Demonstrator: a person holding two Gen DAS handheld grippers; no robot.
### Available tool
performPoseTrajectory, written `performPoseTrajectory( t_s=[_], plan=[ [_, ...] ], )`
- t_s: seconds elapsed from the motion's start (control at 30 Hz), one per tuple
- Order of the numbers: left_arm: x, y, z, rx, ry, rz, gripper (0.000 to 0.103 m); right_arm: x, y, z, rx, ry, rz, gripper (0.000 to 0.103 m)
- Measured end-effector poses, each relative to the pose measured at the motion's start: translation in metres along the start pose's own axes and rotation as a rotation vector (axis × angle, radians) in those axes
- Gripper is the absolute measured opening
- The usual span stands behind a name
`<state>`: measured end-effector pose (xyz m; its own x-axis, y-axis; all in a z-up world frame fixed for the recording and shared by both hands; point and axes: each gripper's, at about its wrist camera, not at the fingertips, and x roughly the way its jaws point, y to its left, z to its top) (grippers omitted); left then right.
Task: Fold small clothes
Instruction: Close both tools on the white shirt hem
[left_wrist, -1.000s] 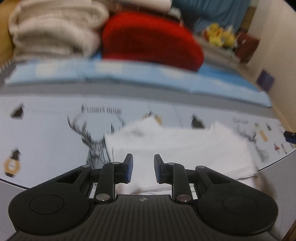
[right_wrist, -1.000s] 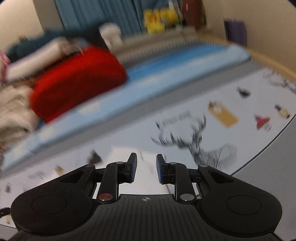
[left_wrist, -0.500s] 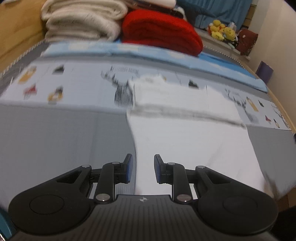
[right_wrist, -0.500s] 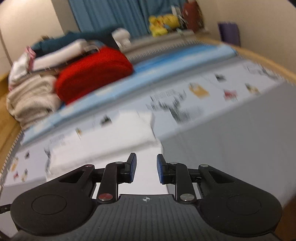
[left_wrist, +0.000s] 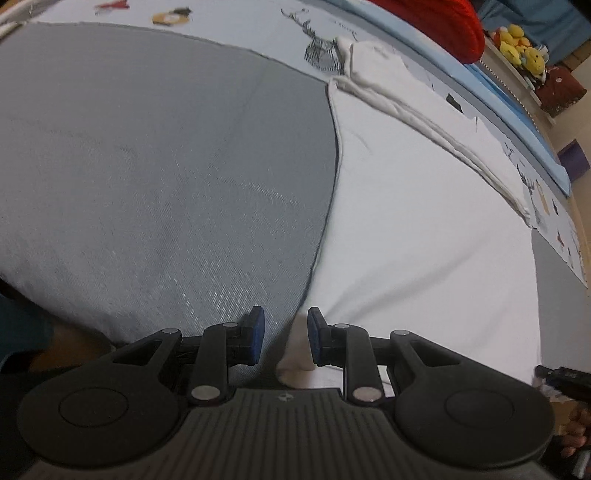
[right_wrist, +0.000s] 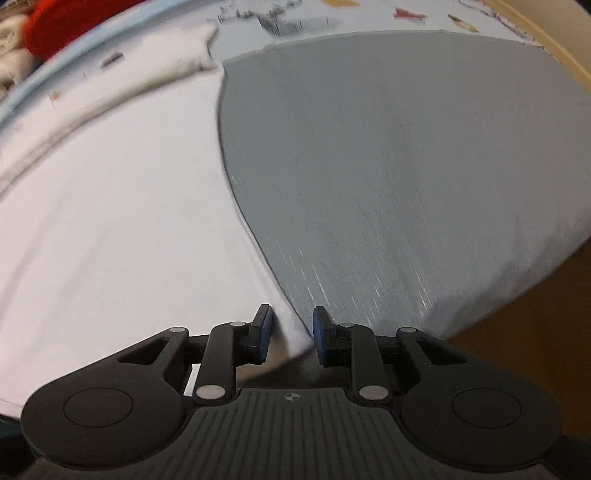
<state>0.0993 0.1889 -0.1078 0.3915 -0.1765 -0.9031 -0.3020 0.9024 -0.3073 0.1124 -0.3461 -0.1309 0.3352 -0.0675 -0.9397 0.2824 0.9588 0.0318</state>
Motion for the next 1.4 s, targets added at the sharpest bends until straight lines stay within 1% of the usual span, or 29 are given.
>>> performPoseTrajectory(
  t_s=[0.07, 0.1, 0.13, 0.17, 0.2, 0.27, 0.33, 0.4, 0.43, 0.5, 0.53, 0.6, 0.63, 0.7, 0.73, 0.77, 0.87, 0.9, 1.03, 1.07, 1.1, 1.13, 1.17, 1.23, 1.3, 1.4],
  plan=[
    [0.006, -0.003, 0.003, 0.012, 0.019, -0.006, 0.026, -0.002, 0.002, -0.001, -0.018, -0.008, -0.005, 0.025],
    [0.008, -0.005, 0.001, 0.027, 0.026, -0.005, 0.029, -0.003, 0.003, -0.003, -0.026, -0.011, -0.007, 0.023],
    [0.009, -0.008, 0.001, 0.043, 0.032, -0.002, 0.030, -0.004, 0.002, -0.005, -0.024, -0.013, -0.005, 0.014],
    [0.011, -0.011, -0.001, 0.066, 0.039, 0.003, 0.032, -0.005, 0.000, -0.007, -0.015, -0.014, 0.007, 0.010],
    [0.015, -0.014, -0.001, 0.089, 0.047, 0.011, 0.032, -0.008, -0.003, -0.007, -0.003, -0.023, 0.016, 0.008],
    [0.017, -0.020, -0.005, 0.146, 0.047, 0.035, 0.032, -0.017, -0.009, -0.008, 0.029, -0.055, 0.017, 0.007],
    [0.015, -0.021, -0.006, 0.176, 0.037, 0.048, 0.006, -0.020, -0.019, -0.008, 0.087, -0.062, 0.020, 0.007],
    [0.008, -0.018, -0.005, 0.179, 0.011, 0.051, 0.000, -0.018, -0.025, -0.009, 0.121, -0.041, 0.036, 0.007],
    [0.003, -0.015, -0.004, 0.178, -0.007, 0.064, 0.000, -0.017, -0.027, -0.010, 0.121, -0.034, 0.037, 0.008],
    [-0.005, -0.008, -0.003, 0.169, -0.039, 0.117, 0.000, -0.015, -0.024, -0.010, 0.111, -0.025, 0.035, 0.010],
    [-0.008, -0.002, -0.001, 0.134, -0.042, 0.112, 0.000, -0.013, -0.023, -0.011, 0.109, -0.014, 0.033, 0.011],
    [-0.010, 0.005, 0.002, 0.075, -0.045, 0.059, 0.000, -0.009, -0.024, -0.007, 0.111, 0.003, 0.024, 0.014],
    [-0.011, 0.007, 0.003, 0.050, -0.042, 0.021, 0.000, -0.008, -0.024, -0.008, 0.113, 0.009, 0.024, 0.018],
    [-0.006, 0.006, 0.003, 0.027, -0.014, -0.035, 0.010, -0.006, -0.022, -0.006, 0.108, 0.013, 0.019, 0.020],
    [0.000, 0.000, 0.003, 0.029, 0.009, -0.053, 0.013, -0.006, -0.021, -0.006, 0.102, 0.015, 0.014, 0.021],
    [0.004, -0.003, 0.002, 0.040, 0.028, -0.057, 0.019, -0.005, -0.020, -0.006, 0.094, 0.017, 0.011, 0.021],
    [0.014, -0.014, -0.003, 0.099, 0.066, -0.027, 0.027, -0.003, -0.016, -0.004, 0.068, 0.019, -0.001, 0.024],
    [0.017, -0.017, -0.004, 0.115, 0.075, -0.014, 0.028, -0.003, -0.016, -0.004, 0.062, 0.018, -0.003, 0.024],
    [0.018, -0.018, -0.007, 0.137, 0.080, 0.000, 0.026, 0.001, -0.013, -0.002, 0.035, 0.015, -0.010, 0.024],
    [0.019, -0.019, -0.007, 0.145, 0.078, 0.004, 0.013, 0.001, -0.011, -0.002, 0.024, 0.014, -0.014, 0.023],
    [0.019, -0.021, -0.007, 0.160, 0.075, 0.010, 0.007, 0.002, -0.009, -0.002, 0.013, 0.011, -0.015, 0.020],
    [0.019, -0.021, -0.007, 0.176, 0.063, 0.016, 0.006, 0.001, -0.008, -0.002, 0.009, 0.007, -0.001, 0.011],
    [0.015, -0.021, -0.007, 0.187, 0.044, 0.022, 0.006, -0.001, -0.008, -0.001, 0.018, -0.003, 0.013, 0.009],
    [0.005, -0.020, -0.006, 0.188, -0.001, 0.028, 0.006, -0.010, -0.011, 0.000, 0.044, -0.042, 0.043, 0.008],
    [-0.003, -0.016, -0.006, 0.179, -0.015, 0.025, 0.006, -0.016, -0.014, 0.002, 0.062, -0.059, 0.060, 0.008],
    [0.002, -0.019, -0.009, 0.196, 0.018, 0.044, 0.006, -0.007, -0.016, -0.001, 0.062, -0.006, 0.033, 0.009]
  ],
)
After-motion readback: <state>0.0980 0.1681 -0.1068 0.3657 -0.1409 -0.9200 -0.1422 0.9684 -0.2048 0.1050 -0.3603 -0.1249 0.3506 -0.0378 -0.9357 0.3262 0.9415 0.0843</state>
